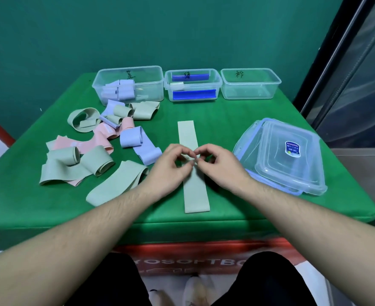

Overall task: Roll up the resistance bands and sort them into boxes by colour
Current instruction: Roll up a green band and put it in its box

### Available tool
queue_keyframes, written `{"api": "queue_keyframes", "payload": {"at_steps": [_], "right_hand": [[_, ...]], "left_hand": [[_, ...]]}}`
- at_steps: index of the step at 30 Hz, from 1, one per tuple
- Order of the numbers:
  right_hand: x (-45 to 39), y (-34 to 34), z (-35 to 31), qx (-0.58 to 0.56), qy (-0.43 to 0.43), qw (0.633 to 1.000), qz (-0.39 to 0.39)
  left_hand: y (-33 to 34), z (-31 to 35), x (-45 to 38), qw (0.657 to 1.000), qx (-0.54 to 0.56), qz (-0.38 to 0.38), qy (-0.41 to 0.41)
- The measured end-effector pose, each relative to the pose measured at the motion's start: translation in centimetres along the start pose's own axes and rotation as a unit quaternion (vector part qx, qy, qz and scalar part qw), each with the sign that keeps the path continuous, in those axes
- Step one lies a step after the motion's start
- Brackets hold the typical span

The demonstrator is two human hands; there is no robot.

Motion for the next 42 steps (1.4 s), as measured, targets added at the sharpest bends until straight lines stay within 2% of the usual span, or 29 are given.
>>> {"api": "queue_keyframes", "payload": {"at_steps": [5,8,10,15,21,29,32,39,42], "right_hand": [[4.4,0.4,-0.6,-0.004,-0.108,0.991,-0.082],[6.5,0.3,-1.0,0.052,-0.184,0.974,-0.124],[7.3,0.5,-0.9,0.094,-0.213,0.962,-0.141],[6.1,0.3,-0.4,0.076,-0.198,0.971,-0.108],[5.8,0.3,0.1,0.057,-0.189,0.978,-0.073],[5.7,0.1,0.2,0.000,-0.185,0.981,-0.050],[5.5,0.0,0.9,-0.027,-0.141,0.988,-0.055],[4.6,-0.1,1.6,-0.060,-0.069,0.995,-0.046],[4.5,-0.2,1.5,-0.047,-0.073,0.996,-0.033]], "left_hand": [[-0.6,0.7,4.8,0.993,-0.050,-0.087,0.060],[-0.2,1.6,6.4,0.970,-0.125,-0.140,0.153],[-0.2,1.4,6.9,0.960,-0.164,-0.142,0.176],[-0.3,1.6,6.4,0.968,-0.147,-0.099,0.175],[-0.3,1.4,5.6,0.977,-0.116,-0.094,0.154],[-0.8,-0.6,5.4,0.997,-0.013,-0.058,0.055],[-0.8,-1.3,5.3,0.998,-0.004,-0.055,0.019],[-1.1,-0.6,5.2,0.997,-0.037,-0.035,0.061],[-1.2,-0.2,5.4,0.995,-0.062,-0.020,0.081]]}}
Point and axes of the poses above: each hand's wrist, its own x-axis away from the middle knuckle, its own y-axis out of the palm, z = x × y, the point moved 8 cm from there along -x, towards the middle knuckle, and after that the axes turned 3 degrees about z, right-handed, at the moved point
